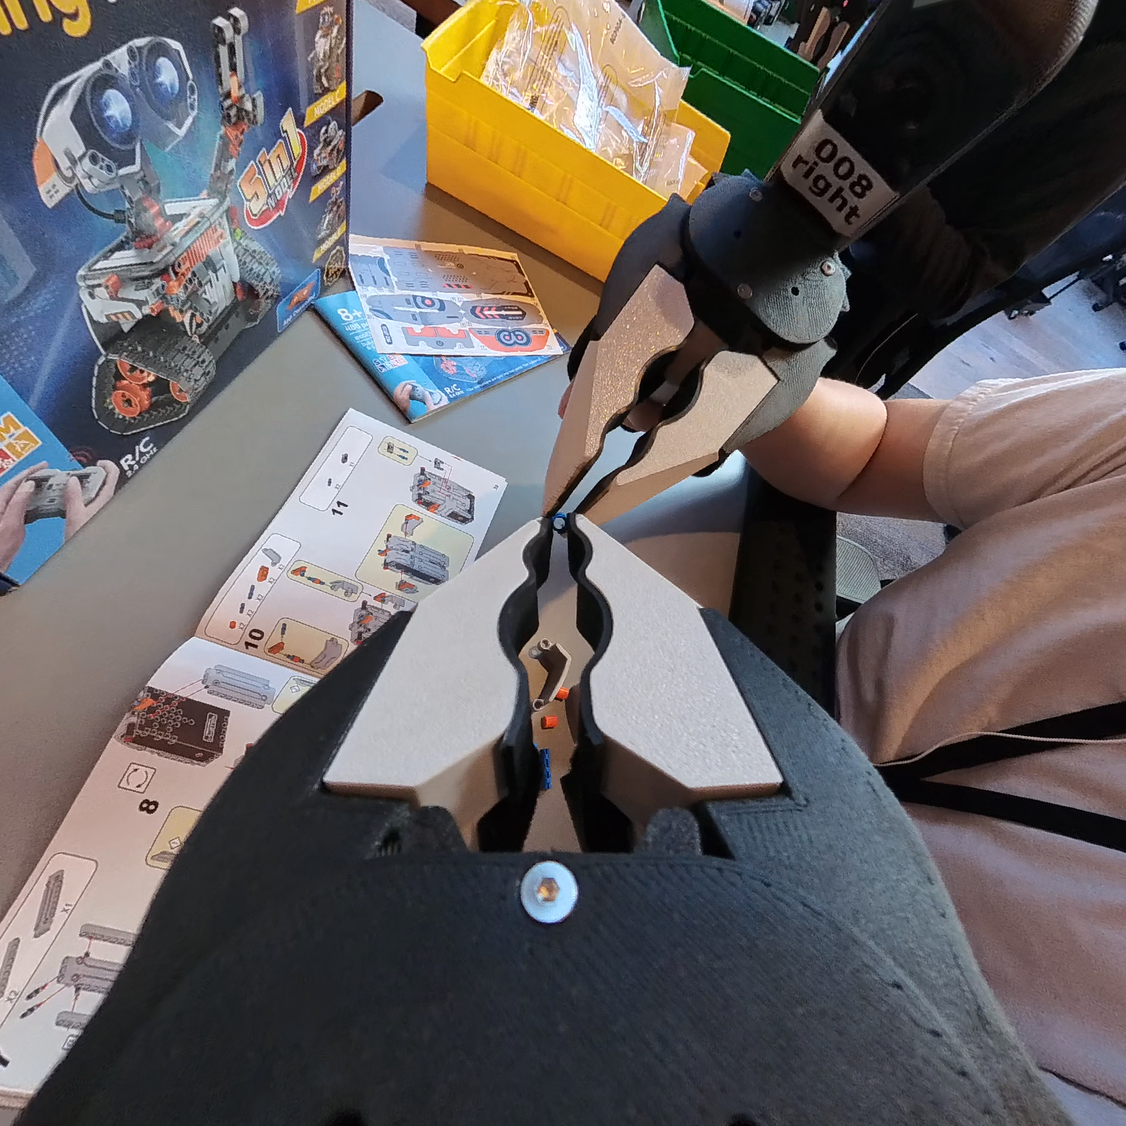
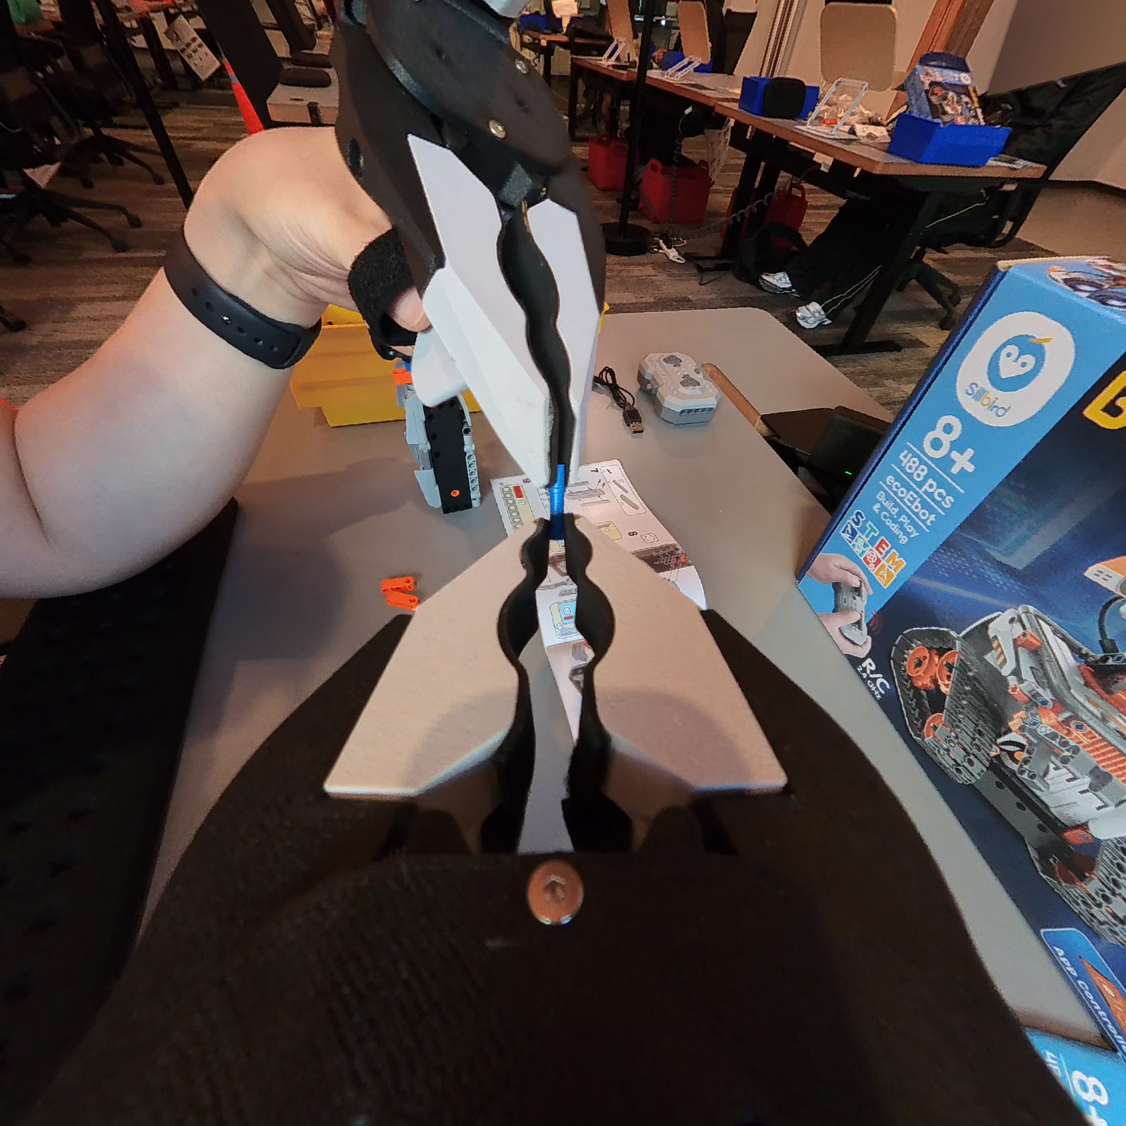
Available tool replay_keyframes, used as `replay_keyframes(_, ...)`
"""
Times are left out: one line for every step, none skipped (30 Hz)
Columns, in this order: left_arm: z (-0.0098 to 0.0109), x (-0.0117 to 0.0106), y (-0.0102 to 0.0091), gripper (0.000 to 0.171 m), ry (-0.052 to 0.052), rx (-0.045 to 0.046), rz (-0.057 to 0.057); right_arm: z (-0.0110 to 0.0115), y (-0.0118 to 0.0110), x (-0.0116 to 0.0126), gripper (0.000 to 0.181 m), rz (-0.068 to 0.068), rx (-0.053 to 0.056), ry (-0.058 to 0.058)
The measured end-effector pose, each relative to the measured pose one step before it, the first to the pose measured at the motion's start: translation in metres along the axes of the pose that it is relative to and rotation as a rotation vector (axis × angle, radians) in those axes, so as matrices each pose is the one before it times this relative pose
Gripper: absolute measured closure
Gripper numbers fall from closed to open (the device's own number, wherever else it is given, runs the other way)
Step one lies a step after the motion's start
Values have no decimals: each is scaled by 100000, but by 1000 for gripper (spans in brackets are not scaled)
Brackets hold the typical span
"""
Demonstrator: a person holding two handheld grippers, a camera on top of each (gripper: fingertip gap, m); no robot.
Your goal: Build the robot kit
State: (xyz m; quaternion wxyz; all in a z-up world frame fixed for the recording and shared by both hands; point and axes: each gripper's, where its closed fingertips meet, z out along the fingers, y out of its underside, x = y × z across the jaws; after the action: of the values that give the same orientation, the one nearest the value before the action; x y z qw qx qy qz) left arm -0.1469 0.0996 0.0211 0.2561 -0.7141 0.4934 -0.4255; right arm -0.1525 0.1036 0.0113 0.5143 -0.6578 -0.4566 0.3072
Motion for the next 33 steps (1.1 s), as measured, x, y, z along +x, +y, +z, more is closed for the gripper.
replay_keyframes(20,-7,32,168,-24,-222,18,14,30,-10,178,-298,-307,52)
replay_keyframes(26,-4,69,168,58,-346,-145,-6,62,2,178,-285,-437,27)
replay_keyframes(33,-8,52,168,59,-250,-215,9,56,-6,178,-190,-414,-21)
replay_keyframes(23,-18,18,168,42,-112,-169,-2,17,3,178,-183,-156,118)
replay_keyframes(23,-12,39,168,-1,-243,-49,20,31,-1,178,-255,-257,144)
replay_keyframes(18,-27,59,168,-164,-335,98,17,60,-17,178,-332,-417,86)
replay_keyframes(31,-6,62,168,-82,-398,142,39,67,-6,178,-465,-447,93)
replay_keyframes(30,-30,42,168,-127,-279,112,25,64,-16,178,-483,-402,118)
replay_keyframes(30,1,43,168,70,-284,63,23,40,-21,178,-457,-274,60)
replay_keyframes(20,-32,51,168,-115,-308,144,11,50,1,178,-459,-313,35)
replay_keyframes(35,-28,31,168,-109,-205,118,11,49,-4,178,-344,-307,52)
replay_keyframes(34,-50,28,169,-156,-210,204,7,52,18,178,-172,-289,49)
replay_keyframes(25,-17,-19,169,12,1,198,-2,36,21,178,-87,-120,122)
replay_keyframes(-2,-13,-25,169,221,175,-130,-15,-11,28,178,-68,149,85)
replay_keyframes(-31,13,-64,169,379,214,-268,-45,-53,32,178,-188,416,54)
replay_keyframes(-69,14,-153,169,240,728,-220,-34,-121,41,178,-190,951,190)
replay_keyframes(-105,0,-189,169,-11,1131,31,-64,-204,96,178,-131,1542,627)
replay_keyframes(-135,32,-160,169,137,983,141,-58,-228,98,178,-522,1761,641)
replay_keyframes(-147,85,-83,169,497,588,-45,-33,-184,43,177,-1062,1592,416)
replay_keyframes(-190,66,-103,169,380,750,-125,-21,-133,164,171,-1196,1362,1228)
replay_keyframes(-269,-46,-95,169,-396,878,-148,-17,-115,295,162,-1168,1264,2150)
replay_keyframes(-352,-132,-98,169,-1025,1035,-98,-18,-5,214,159,-1075,649,1441)
replay_keyframes(-403,-163,-83,169,-1249,1003,-222,-15,34,129,158,-542,502,676)
replay_keyframes(-457,-241,-56,169,-1769,821,-406,5,18,14,158,-117,833,-250)
replay_keyframes(-496,-306,-61,169,-2229,979,-356,15,37,-35,158,136,860,-668)
replay_keyframes(-504,-328,-39,169,-2317,993,-430,10,87,50,158,192,588,-206)
replay_keyframes(-512,-314,-33,169,-2120,849,-680,15,122,138,158,231,394,356)
replay_keyframes(-499,-258,-21,169,-1756,900,-775,12,149,151,158,265,213,336)
replay_keyframes(-448,-242,7,169,-1472,690,-830,18,212,108,158,354,-126,34)
replay_keyframes(-400,-296,35,169,-1759,322,-817,38,257,132,158,385,-489,54)
replay_keyframes(-354,-357,45,169,-2126,215,-670,44,293,161,158,334,-690,148)
replay_keyframes(-295,-305,0,169,-1801,448,-402,52,302,129,158,447,-608,-101)
replay_keyframes(-245,-171,-47,169,-913,602,-218,74,304,49,159,760,-577,-606)
